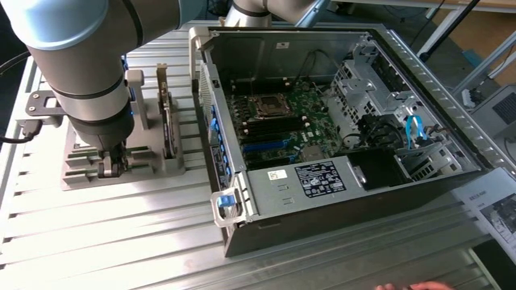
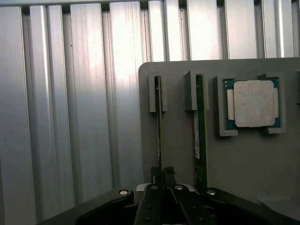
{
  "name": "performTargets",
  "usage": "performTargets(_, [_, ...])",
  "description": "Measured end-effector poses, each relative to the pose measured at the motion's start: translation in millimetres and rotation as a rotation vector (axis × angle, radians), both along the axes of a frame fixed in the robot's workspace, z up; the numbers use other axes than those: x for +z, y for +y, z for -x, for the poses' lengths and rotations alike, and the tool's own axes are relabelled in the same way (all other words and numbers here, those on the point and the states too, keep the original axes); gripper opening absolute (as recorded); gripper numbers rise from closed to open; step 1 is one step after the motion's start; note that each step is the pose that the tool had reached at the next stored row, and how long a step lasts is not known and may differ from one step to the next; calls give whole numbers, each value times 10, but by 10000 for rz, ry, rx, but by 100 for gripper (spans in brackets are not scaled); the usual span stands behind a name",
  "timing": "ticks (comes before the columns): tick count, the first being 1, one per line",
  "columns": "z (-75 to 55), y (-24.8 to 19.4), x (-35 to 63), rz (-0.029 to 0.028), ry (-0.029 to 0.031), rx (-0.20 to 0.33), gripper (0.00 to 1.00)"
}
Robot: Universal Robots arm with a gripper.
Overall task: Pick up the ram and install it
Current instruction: 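Pick up the ram and move it above insertion slot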
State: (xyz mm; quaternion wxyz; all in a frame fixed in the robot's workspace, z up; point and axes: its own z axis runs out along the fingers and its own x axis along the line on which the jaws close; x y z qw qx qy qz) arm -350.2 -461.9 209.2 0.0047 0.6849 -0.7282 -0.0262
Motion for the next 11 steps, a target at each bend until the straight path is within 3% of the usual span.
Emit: performTargets(11, [0, 0, 14, 0, 0, 19, 12])
